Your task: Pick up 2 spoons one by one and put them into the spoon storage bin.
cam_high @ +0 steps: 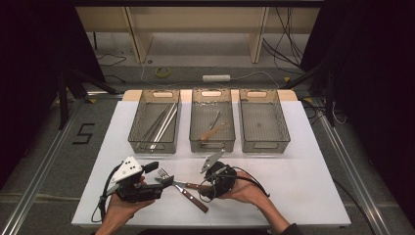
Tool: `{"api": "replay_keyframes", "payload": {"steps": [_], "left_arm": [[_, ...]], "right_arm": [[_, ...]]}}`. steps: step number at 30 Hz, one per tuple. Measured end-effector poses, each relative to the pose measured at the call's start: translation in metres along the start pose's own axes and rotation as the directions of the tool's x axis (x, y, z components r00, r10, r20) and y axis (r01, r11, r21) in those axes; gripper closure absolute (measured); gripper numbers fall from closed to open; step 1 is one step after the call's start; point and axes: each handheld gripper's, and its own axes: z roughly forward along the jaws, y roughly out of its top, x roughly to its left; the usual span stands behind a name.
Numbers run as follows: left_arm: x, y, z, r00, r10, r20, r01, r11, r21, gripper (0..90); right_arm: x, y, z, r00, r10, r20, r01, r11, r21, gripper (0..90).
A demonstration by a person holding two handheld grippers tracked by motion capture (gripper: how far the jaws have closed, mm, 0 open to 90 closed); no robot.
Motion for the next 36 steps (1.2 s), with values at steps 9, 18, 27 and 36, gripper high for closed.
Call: {"api": "replay_keyframes", "payload": {"steps": [9, 18, 27, 36], "left_arm": [[0.001, 0.0, -0.002, 1.0, -0.001, -0.002, 0.001, 1.0, -0.005, 23.9], [0.0, -0.001, -0.002, 1.0, 0.001, -0.004, -0.001, 1.0, -0.004, 23.8], [-0.001, 0.0, -0.003, 1.0, -0.009, 0.0, 0.009, 0.9999, -0.013, 23.5], [-0.002, 0.0, -0.004, 1.0, -0.005, 0.002, 0.005, 0.9998, -0.02, 23.4]], "right_arm": [[0.001, 0.009, 0.006, 0.9997, -0.025, -0.008, 0.026, 0.997, 0.07, 54.4], [0.001, 0.014, 0.011, 0.9987, -0.049, -0.009, 0.05, 0.989, 0.138, 58.0], [-0.005, 0.014, 0.016, 0.9986, -0.049, -0.019, 0.051, 0.987, 0.154, 61.2], [-0.005, 0.016, 0.018, 0.9983, -0.057, -0.012, 0.058, 0.986, 0.155, 63.0]]}}
